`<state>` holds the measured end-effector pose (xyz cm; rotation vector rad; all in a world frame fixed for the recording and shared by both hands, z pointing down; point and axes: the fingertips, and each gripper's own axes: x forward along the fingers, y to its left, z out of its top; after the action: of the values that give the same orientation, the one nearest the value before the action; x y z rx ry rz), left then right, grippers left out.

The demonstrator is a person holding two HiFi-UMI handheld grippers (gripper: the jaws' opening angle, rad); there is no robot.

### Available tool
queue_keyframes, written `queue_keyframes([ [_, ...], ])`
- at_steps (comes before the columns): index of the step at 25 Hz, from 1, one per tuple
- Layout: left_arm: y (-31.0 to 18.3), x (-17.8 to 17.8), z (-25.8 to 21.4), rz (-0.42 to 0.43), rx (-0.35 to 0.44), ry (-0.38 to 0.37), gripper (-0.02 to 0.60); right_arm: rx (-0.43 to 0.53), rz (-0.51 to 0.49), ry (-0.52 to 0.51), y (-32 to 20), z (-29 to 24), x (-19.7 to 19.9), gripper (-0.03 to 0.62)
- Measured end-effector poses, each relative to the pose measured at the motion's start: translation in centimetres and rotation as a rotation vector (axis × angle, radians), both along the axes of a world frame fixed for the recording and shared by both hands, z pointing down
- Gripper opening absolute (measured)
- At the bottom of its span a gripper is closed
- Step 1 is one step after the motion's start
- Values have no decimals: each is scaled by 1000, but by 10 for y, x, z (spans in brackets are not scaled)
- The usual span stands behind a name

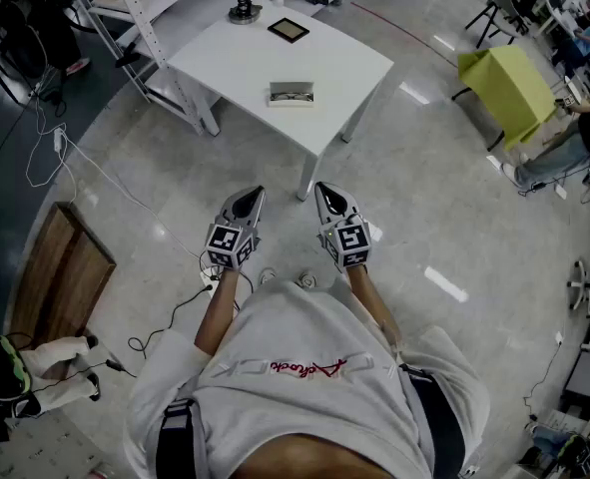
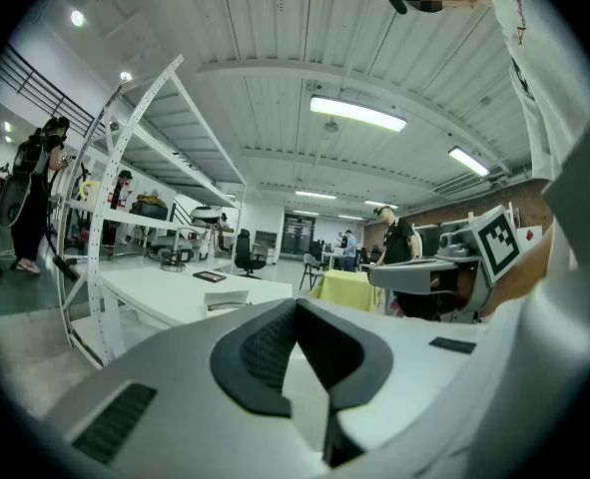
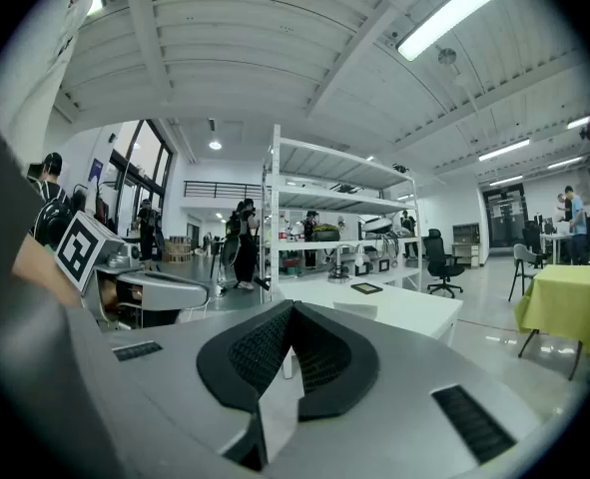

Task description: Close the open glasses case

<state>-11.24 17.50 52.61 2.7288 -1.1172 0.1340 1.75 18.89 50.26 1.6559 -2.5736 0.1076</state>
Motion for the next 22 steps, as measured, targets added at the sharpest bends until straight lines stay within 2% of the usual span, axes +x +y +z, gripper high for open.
queue_keyframes([
  [6, 1, 7, 1, -3, -2, 0, 25, -11, -1, -1, 2, 5, 5, 31],
  [11, 3, 14, 2, -9, -9, -4, 25, -12, -18, -39, 7, 5, 12, 31],
  [22, 7, 45, 2, -32, -17, -9, 26, -12, -55, -46, 8, 7, 38, 32],
])
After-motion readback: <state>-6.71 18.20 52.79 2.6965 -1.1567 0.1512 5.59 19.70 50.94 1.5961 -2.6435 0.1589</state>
